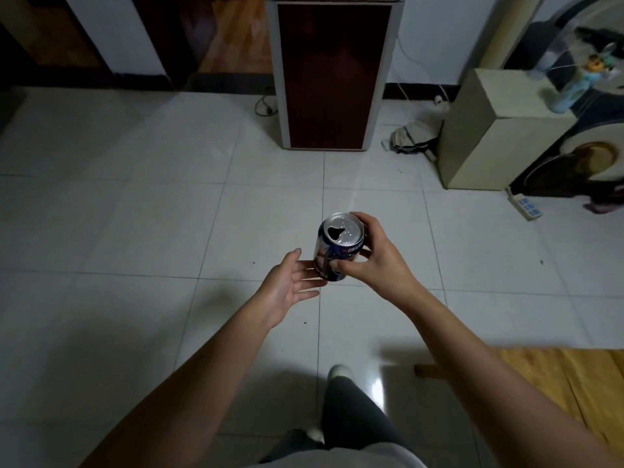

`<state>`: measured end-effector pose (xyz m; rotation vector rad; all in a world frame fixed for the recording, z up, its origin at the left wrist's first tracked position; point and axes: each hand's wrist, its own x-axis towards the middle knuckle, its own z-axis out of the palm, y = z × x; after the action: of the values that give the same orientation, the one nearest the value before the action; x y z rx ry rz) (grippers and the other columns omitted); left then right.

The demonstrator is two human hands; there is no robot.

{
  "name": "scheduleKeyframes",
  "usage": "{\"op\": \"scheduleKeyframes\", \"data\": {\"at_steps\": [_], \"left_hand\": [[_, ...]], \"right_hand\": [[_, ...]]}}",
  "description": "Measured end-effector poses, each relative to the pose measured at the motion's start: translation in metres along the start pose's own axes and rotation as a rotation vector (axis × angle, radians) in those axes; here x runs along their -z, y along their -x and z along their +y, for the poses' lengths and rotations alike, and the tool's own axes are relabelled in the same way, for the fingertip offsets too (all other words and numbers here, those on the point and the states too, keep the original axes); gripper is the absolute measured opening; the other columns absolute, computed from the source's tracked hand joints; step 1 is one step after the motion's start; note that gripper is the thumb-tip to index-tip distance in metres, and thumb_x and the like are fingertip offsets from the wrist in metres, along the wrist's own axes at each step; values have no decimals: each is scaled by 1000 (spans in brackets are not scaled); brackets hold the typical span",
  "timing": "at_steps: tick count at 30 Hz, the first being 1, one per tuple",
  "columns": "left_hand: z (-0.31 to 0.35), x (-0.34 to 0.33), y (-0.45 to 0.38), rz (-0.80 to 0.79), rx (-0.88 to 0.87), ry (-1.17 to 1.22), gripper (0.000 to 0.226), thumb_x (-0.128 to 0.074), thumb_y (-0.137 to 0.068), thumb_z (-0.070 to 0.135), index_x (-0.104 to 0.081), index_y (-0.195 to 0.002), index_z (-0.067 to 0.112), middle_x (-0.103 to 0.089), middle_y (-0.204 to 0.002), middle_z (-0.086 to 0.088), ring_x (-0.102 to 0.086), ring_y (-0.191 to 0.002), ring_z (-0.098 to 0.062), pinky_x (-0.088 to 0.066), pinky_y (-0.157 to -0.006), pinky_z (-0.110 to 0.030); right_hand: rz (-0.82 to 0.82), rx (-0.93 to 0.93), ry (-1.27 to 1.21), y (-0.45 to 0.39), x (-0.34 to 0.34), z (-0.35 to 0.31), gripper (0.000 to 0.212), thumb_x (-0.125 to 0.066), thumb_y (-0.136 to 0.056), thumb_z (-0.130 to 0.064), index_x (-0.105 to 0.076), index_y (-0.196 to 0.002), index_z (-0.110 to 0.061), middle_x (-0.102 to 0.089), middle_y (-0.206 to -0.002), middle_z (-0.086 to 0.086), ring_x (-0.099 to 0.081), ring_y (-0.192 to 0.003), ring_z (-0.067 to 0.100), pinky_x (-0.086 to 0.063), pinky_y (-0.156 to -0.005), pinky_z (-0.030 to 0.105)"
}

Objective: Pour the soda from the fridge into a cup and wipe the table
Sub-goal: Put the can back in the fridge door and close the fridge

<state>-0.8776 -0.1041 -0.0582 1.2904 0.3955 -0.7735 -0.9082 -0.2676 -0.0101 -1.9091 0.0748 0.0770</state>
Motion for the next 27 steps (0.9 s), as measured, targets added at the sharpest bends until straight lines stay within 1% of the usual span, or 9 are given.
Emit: {"op": "scheduleKeyframes", "data": {"at_steps": [3,7,13,16,20,24,27], "left_hand": [[19,4,-19,5,3,12,41,-30,-98,39,-59,-97,9,-66,-93,-10,-65,-85,-21,-51,-77,-32],[54,10,-54,38,-10,12,43,-30,-98,39,-56,-105,5,-66,-95,-11,-65,-86,-21,-52,-76,-32],[128,15,-120,70,-19,5,48,-31,-97,40,-54,-113,1,-66,-96,-13,-65,-86,-21,-52,-74,-31],[162,16,-150,91,-35,22,46,-31,-98,40,-54,-112,2,-66,-95,-13,-65,-86,-22,-52,-74,-31],[199,20,-183,111,-48,52,43,-30,-98,39,-54,-105,4,-66,-94,-13,-65,-87,-22,-52,-78,-31],[230,28,-212,116,-44,65,44,-30,-98,40,-52,-109,4,-64,-101,-16,-65,-89,-23,-51,-79,-32],[255,39,-236,121,-45,73,43,-30,-98,40,-53,-108,4,-64,-102,-17,-65,-88,-22,-51,-80,-31]], "right_hand": [[-13,-4,2,-31,0,0,75,-79,-67,-12,-37,-129,-22,-53,-119,-10,-54,-111,11,-44,-97,26],[-42,17,2,-86,4,-1,72,-78,-67,-9,-38,-126,-21,-54,-117,-9,-54,-110,11,-44,-98,26],[-69,68,-9,-184,14,-12,66,-77,-67,-6,-39,-118,-23,-52,-107,-22,-53,-105,3,-42,-96,18],[-78,87,-8,-232,19,-18,66,-78,-67,-8,-39,-117,-24,-52,-108,-21,-53,-105,4,-42,-96,16],[-104,95,1,-285,23,-25,66,-78,-67,-9,-38,-116,-27,-51,-108,-22,-52,-104,1,-41,-93,10],[-134,101,18,-332,24,-33,66,-78,-68,-9,-37,-116,-26,-49,-107,-24,-51,-101,-4,-39,-89,4],[-141,102,24,-368,20,-38,65,-78,-68,-8,-37,-117,-24,-48,-107,-24,-51,-100,-7,-39,-88,3]]}}
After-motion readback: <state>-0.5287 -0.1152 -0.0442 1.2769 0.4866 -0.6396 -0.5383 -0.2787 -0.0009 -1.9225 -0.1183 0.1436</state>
